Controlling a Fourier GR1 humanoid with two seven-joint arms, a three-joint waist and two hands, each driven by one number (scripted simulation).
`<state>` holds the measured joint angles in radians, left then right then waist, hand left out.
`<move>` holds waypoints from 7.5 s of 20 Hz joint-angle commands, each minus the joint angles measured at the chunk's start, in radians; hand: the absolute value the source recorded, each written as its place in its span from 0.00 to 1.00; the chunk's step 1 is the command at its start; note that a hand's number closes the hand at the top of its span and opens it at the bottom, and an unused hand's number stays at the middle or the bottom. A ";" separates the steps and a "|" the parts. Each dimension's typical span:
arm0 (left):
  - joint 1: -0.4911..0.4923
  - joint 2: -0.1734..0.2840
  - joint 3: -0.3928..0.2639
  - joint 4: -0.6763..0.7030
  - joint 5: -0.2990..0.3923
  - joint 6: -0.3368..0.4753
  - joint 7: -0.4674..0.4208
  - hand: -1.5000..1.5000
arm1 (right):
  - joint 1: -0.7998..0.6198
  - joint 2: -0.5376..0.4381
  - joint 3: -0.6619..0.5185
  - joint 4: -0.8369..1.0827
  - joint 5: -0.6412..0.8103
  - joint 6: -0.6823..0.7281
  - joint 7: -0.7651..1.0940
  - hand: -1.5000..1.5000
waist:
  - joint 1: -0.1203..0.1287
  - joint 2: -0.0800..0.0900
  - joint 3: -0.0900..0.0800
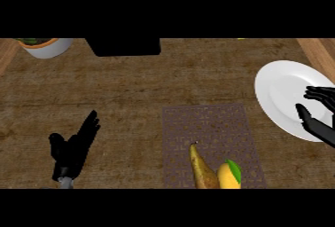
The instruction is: Pick the lemon from the placemat and place it in the plate
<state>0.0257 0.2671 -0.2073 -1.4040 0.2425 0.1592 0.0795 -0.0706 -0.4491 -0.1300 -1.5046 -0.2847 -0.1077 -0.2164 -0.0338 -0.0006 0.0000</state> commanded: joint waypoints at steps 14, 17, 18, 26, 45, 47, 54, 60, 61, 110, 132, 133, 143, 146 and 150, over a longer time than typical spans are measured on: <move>-0.015 -0.053 0.010 -0.023 0.011 -0.005 0.109 0.50 | 0.399 -0.220 -0.010 -0.222 0.184 0.268 -0.090 0.00 | 0.028 -0.001 -0.003; -0.026 -0.023 0.038 -0.011 0.006 -0.011 0.112 0.50 | 0.469 -0.280 -0.022 -0.341 0.199 0.313 -0.015 0.00 | 0.018 -0.003 -0.002; -0.049 -0.069 0.005 -0.031 -0.014 0.032 0.164 0.50 | 0.461 -0.206 0.030 -0.399 0.255 0.242 0.033 0.00 | 0.023 -0.001 -0.001; -0.049 -0.081 0.028 0.037 -0.024 -0.018 0.091 0.50 | 0.430 -0.146 0.205 -0.565 0.468 0.223 0.318 0.00 | 0.031 0.001 -0.001; -0.057 -0.118 0.090 -0.016 -0.075 -0.046 0.171 0.50 | 0.339 0.091 0.388 -0.546 0.737 0.323 0.535 0.00 | 0.032 0.000 0.000; -0.060 -0.166 0.057 0.071 -0.110 -0.024 0.094 0.50 | 0.412 0.129 0.491 -0.533 0.862 0.237 0.517 0.00 | 0.028 0.000 0.000; -0.012 -0.129 0.101 0.021 -0.103 -0.088 0.081 0.50 | 0.346 0.132 0.431 -0.491 0.919 0.290 0.579 0.00 | 0.032 0.000 0.000; 0.026 -0.161 0.066 -0.100 -0.137 -0.052 0.184 0.50 | 0.256 0.200 0.435 -0.336 0.947 0.300 0.554 0.00 | 0.036 0.000 0.000; -0.013 -0.153 0.108 -0.018 -0.123 -0.086 0.143 0.50 | 0.291 0.203 0.445 -0.321 0.965 0.274 0.497 0.00 | 0.033 0.000 0.000; 0.007 -0.164 0.143 -0.044 -0.138 -0.149 0.133 0.50 | 0.369 -0.027 -0.059 -0.266 0.288 -0.029 -0.213 1.00 | 0.048 0.003 0.001; -0.066 -0.195 0.130 0.000 -0.176 -0.128 0.160 0.50 | -0.523 -0.191 -0.153 1.075 0.471 -0.064 -0.434 1.00 | 0.089 0.021 0.003; -0.061 -0.188 0.124 -0.024 -0.177 -0.136 0.157 0.50 | -0.533 -0.253 -0.146 1.113 0.491 -0.022 -0.430 1.00 | 0.099 0.024 0.004; -0.034 -0.190 0.135 -0.009 -0.148 -0.164 0.145 0.50 | -0.615 -0.225 -0.098 1.276 0.547 0.151 -0.572 0.00 | 0.105 0.029 0.008; -0.067 -0.214 0.117 0.019 -0.186 -0.128 0.131 0.50 | -0.632 -0.211 -0.160 1.287 0.484 0.198 -0.636 0.00 | 0.096 0.033 0.009; -0.058 -0.201 0.130 -0.033 -0.171 -0.129 0.161 0.50 | -0.659 -0.232 -0.254 1.328 0.394 0.264 -0.642 0.00 | 0.100 0.030 0.009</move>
<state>-0.0330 0.0761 -0.0751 -1.4325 0.0766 0.0162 0.2352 -0.7066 -0.6640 -0.3148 -0.2123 0.1764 0.0871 -0.8331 0.0675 0.0274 0.0094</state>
